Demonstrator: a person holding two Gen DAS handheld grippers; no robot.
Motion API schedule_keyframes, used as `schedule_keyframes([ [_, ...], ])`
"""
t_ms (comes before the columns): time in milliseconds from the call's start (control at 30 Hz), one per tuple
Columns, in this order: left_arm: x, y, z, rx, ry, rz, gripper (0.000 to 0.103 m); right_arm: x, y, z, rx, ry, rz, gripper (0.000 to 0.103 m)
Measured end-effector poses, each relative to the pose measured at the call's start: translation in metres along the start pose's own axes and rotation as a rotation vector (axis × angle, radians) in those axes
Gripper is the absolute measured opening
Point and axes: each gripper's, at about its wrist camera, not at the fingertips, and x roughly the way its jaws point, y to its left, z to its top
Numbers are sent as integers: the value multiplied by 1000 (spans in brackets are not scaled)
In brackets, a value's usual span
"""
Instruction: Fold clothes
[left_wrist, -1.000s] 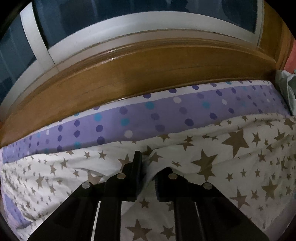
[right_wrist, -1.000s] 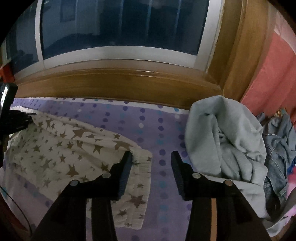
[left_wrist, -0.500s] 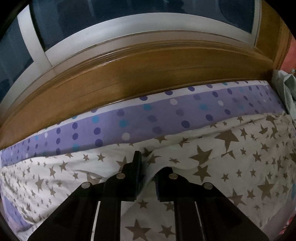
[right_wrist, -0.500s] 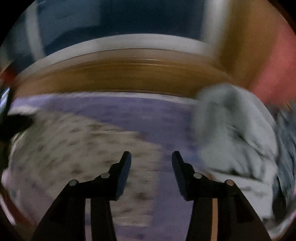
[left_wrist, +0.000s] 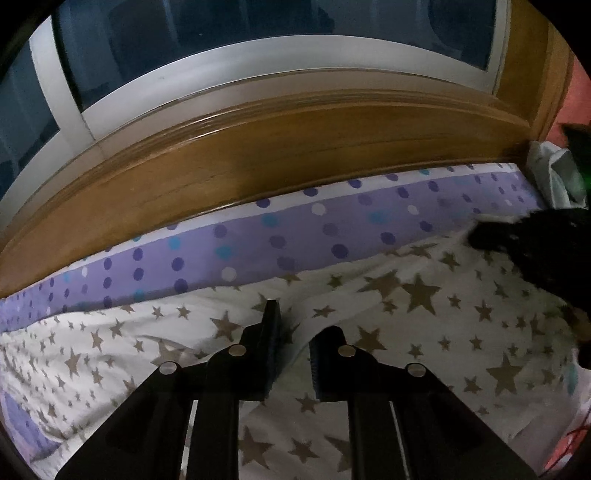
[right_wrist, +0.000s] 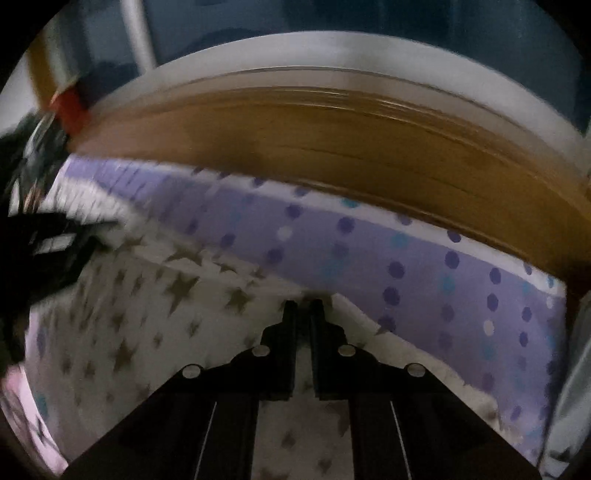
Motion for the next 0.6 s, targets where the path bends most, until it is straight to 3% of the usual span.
schedule_keyframes([
  [167,-1,-14,-1,20,-21,-42,20,6,-5,3,39,-30,6,5],
  [233,-2,-39,-9,33,-9,-33,20,2,-7,3,64,-37,4,5],
  [400,7,-37,-14,-11,-10,-18,20,-38,8,-13,63,-116,-16,7],
  [467,-3,-38,-15,-22,-23,-7,21,-46,17,-25,38,-119,16,13],
  [533,-17,-38,-19,-33,-33,13,29,-37,26,-37,-5,-72,20,25],
  [600,-33,-36,-27,-54,-42,32,34,-27,30,-46,-44,-52,1,27],
])
